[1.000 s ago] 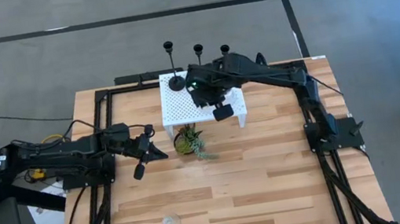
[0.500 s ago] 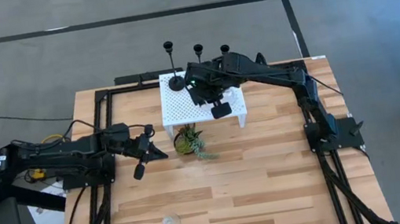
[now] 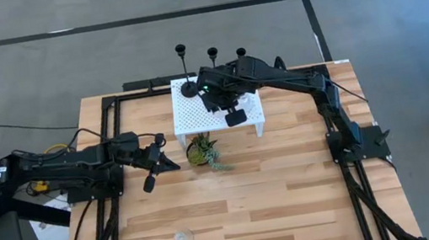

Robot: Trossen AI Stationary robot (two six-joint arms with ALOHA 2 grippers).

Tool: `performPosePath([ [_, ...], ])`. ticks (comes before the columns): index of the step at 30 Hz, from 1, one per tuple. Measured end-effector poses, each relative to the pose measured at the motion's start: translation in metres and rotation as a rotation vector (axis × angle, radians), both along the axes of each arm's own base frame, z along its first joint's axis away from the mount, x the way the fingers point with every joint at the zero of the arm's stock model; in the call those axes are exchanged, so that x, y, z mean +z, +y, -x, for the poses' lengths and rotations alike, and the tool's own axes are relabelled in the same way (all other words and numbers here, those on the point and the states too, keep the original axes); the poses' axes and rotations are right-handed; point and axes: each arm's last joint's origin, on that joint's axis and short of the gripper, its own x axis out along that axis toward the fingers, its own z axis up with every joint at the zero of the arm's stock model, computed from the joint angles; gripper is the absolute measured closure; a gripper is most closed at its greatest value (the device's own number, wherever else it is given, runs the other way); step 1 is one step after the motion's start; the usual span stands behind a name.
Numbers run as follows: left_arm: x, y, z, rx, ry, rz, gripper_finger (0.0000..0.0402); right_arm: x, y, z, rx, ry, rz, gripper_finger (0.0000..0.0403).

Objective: Pick & Place candle stick holders
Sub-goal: Put the top transparent glass candle holder on the shelf aligned with the transparent glass candle holder, then adjust the transparent glass candle holder on the shelf

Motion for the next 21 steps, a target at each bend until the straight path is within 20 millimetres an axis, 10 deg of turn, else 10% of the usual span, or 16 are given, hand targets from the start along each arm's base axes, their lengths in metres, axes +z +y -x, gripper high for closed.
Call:
performPosePath([
  [21,0.0000,0.0000,0.0000,0.000,0.000,0.000,0.0396,0.0006,0.0074,0.0000,-0.028,0.029,0.096,0.0281],
])
